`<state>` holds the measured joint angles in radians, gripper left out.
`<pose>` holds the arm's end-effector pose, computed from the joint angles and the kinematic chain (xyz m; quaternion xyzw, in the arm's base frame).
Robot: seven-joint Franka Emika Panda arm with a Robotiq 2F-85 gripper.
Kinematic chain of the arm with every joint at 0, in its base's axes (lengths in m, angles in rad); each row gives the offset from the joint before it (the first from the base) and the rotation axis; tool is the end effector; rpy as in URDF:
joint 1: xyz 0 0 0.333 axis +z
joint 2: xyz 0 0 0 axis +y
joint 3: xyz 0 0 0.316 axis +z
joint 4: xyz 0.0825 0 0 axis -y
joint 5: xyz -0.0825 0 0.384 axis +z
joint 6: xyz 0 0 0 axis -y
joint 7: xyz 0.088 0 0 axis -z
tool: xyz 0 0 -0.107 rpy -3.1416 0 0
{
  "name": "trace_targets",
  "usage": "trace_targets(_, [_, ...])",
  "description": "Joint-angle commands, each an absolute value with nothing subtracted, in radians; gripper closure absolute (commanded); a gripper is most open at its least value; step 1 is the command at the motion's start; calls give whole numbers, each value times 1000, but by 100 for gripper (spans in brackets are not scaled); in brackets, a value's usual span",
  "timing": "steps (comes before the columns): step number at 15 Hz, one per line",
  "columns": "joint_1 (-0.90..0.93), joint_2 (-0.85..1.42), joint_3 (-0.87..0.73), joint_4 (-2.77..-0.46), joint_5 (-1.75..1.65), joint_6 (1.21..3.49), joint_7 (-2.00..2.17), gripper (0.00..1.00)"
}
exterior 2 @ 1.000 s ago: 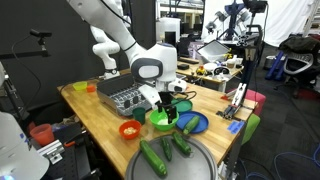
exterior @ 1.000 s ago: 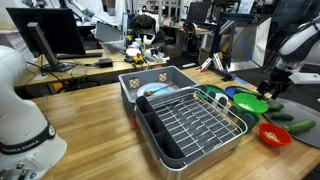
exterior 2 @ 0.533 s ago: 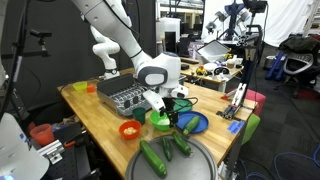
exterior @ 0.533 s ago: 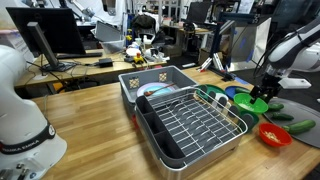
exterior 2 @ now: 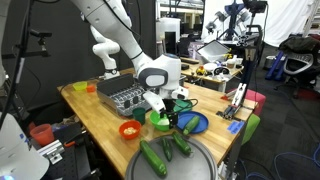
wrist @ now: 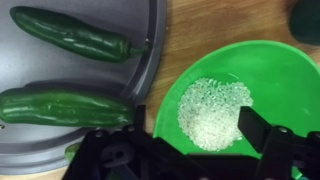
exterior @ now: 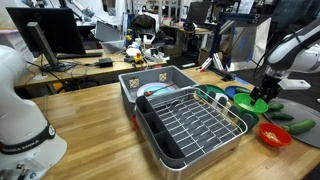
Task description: Move the green bowl to the left edge of the table
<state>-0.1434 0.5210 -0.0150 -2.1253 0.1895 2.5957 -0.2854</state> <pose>0.5584 -0.0931 0.1559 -0.9986 0.0178 0.0148 0.0477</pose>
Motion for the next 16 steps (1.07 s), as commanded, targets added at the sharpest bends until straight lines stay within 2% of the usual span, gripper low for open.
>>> trace_targets(1, [-160,539,-4,-2101,165,2576,-259,38])
trace_targets(9, [-154,541,-17,-2100,147,2572,-225,95])
trace_targets(11, [-154,539,-20,-2101,137,2569,-215,100])
trace_targets(16, [-164,514,-12,-2105,148,2544,-228,98])
